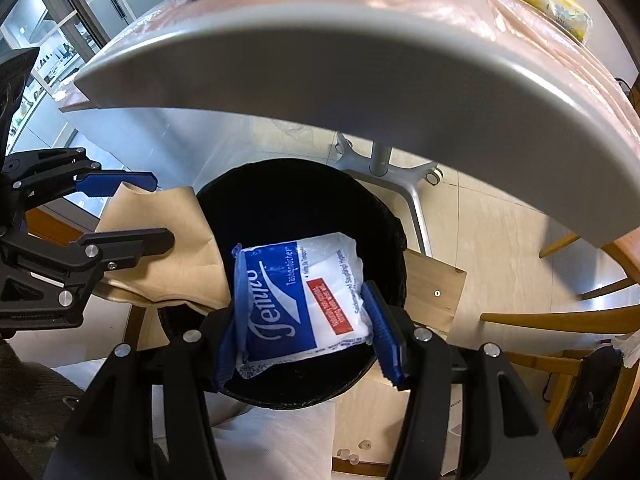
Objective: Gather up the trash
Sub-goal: 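Open the right tool over the bin while the left tool releases the cone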
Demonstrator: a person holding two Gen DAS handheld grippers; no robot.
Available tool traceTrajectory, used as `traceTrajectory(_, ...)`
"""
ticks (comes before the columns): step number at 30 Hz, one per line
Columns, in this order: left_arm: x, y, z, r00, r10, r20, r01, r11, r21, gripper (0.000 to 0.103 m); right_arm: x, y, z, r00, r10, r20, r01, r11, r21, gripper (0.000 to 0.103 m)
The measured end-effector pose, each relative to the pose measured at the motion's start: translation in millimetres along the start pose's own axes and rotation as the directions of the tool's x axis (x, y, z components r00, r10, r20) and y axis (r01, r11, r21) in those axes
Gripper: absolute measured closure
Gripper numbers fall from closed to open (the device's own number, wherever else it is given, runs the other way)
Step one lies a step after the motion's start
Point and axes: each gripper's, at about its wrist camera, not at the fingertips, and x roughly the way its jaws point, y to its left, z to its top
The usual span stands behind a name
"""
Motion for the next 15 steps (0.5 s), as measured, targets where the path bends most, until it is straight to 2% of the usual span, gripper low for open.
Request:
traceTrajectory(8,4.0,1.0,1.2,1.0,0.008,-0.009,-0.008,1.0,0.001,0.052,6.7,-3.0,4.4,1.0,-0.007,-0.008,0.007,1.0,0.005,0.048)
traceTrajectory(11,4.4,1.1,1.8,1.0,-0.007,-0.004,0.007,1.0,0.013,0.05,8.4,-4.3,4.6,1.0,-0.012,-0.004,0.012,1.0,0.012,0.044)
traceTrajectory(12,4.6,1.1,1.4,1.0,-0.004,-0.004,0.004,1.0,0.015,0.046,7.7,-4.6,4.4,1.0,-0.012,-0.001,0.012,1.0,0.015,0.036)
traceTrajectory(13,4.9,1.1,1.3,1.0,0.001,-0.007,-0.001,1.0,0.017,0.033,5.8,-5.6,4.2,1.0,-0.013,0.006,0.013,1.0,0.021,0.031)
traceTrajectory(14,4.3,1.3,1.5,1.0,0.004,-0.004,-0.003,1.0,0.018,0.026,5.1,-5.4,3.8,1.0,-0.012,0.013,0.012,1.0,0.024,0.026)
traceTrajectory(15,2.5,1.5,1.2,1.0,0.01,0.006,-0.01,1.0,0.019,0.021,3.4,-5.7,3.7,1.0,-0.014,0.015,0.013,1.0,0.026,0.026)
